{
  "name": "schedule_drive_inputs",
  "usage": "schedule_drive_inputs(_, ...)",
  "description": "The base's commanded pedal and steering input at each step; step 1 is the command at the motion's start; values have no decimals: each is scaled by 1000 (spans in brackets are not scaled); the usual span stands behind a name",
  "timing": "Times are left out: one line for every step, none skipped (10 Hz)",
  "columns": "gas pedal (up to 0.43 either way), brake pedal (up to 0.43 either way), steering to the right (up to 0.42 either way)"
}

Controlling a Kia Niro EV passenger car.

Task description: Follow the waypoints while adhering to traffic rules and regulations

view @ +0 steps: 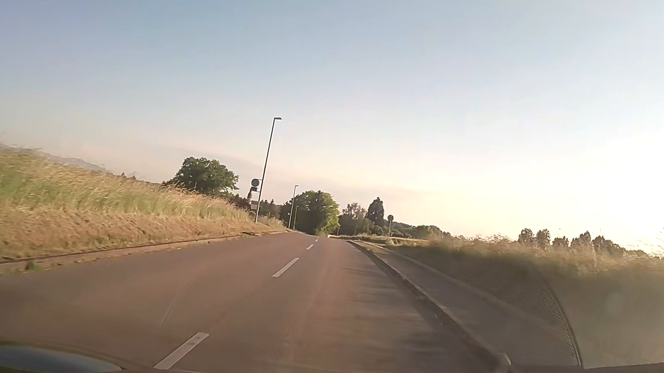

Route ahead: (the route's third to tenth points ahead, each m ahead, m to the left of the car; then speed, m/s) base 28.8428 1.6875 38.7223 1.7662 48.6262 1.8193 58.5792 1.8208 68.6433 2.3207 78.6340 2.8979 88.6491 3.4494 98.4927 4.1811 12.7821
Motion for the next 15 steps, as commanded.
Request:
schedule_drive_inputs(20, 0, -2)
schedule_drive_inputs(28, 0, -3)
schedule_drive_inputs(39, 0, -3)
schedule_drive_inputs(39, 0, -3)
schedule_drive_inputs(39, 0, -4)
schedule_drive_inputs(39, 0, -4)
schedule_drive_inputs(39, 0, -4)
schedule_drive_inputs(39, 0, -5)
schedule_drive_inputs(39, 0, -4)
schedule_drive_inputs(39, 0, 0)
schedule_drive_inputs(39, 0, 3)
schedule_drive_inputs(39, 0, 5)
schedule_drive_inputs(39, 0, 5)
schedule_drive_inputs(39, 0, 3)
schedule_drive_inputs(39, 0, 1)
